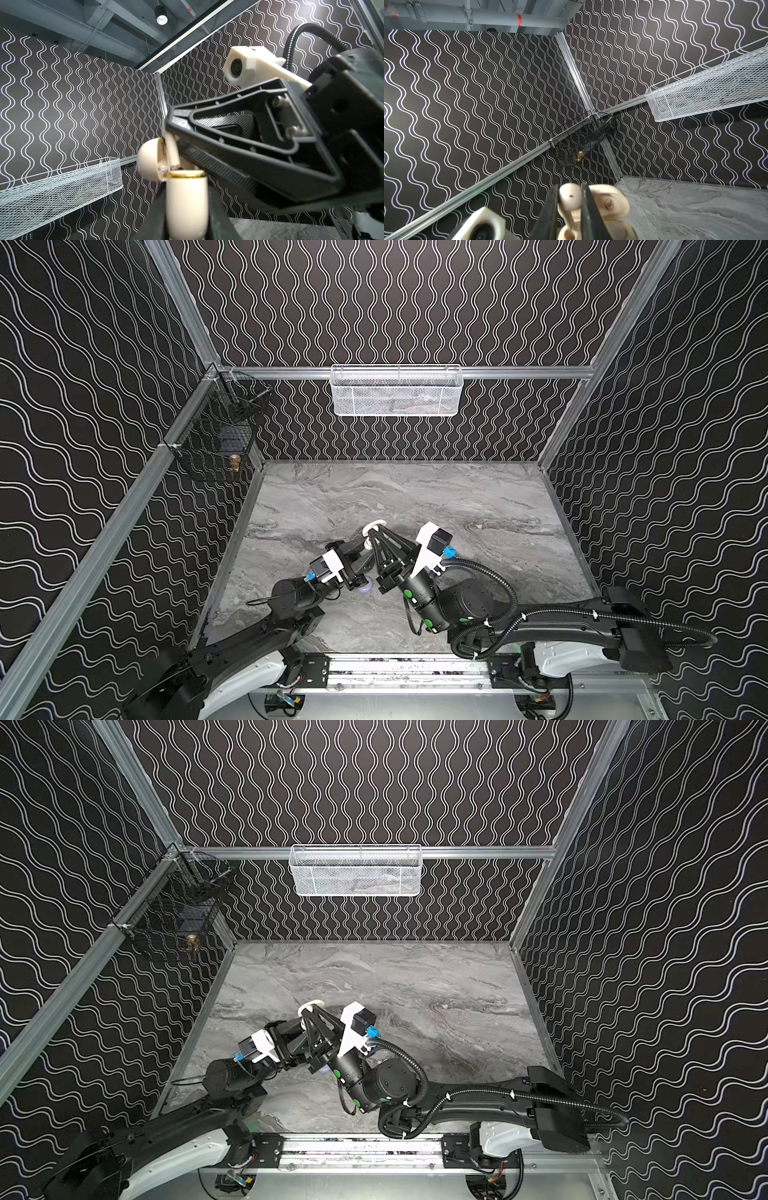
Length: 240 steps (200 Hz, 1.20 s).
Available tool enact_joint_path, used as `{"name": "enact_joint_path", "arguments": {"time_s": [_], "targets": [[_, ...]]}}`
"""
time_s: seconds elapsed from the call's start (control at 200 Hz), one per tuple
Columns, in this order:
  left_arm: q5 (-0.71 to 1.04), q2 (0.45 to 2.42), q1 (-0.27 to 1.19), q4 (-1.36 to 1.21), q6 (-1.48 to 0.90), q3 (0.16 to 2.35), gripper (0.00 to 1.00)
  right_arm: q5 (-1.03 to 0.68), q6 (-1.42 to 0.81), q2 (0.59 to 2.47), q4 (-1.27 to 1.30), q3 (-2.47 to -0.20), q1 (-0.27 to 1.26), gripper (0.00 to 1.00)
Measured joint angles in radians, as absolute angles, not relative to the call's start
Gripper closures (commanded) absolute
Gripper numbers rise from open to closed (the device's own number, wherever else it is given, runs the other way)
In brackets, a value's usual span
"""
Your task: Insert the wireless bluetooth earbuds into the charging case
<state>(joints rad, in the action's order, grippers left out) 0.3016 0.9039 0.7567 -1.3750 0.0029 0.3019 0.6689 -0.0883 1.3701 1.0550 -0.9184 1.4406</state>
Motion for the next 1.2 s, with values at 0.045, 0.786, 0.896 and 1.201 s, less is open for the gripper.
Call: {"name": "enact_joint_path", "arguments": {"time_s": [0.045, 0.786, 0.896, 1.201], "targets": [[0.299, 0.902, 0.758, -1.374, 0.004, 0.302, 1.0, 0.669, -0.089, 1.372, 1.063, -0.917, 1.439, 1.0], [0.24, 0.899, 0.761, -1.351, 0.005, 0.296, 1.0, 0.681, -0.142, 1.433, 1.172, -0.904, 1.437, 1.0], [0.24, 0.886, 0.761, -1.33, 0.006, 0.295, 1.0, 0.687, -0.147, 1.436, 1.185, -0.896, 1.437, 1.0], [0.228, 0.868, 0.761, -1.298, 0.01, 0.287, 1.0, 0.701, -0.184, 1.437, 1.169, -0.891, 1.437, 1.0]]}}
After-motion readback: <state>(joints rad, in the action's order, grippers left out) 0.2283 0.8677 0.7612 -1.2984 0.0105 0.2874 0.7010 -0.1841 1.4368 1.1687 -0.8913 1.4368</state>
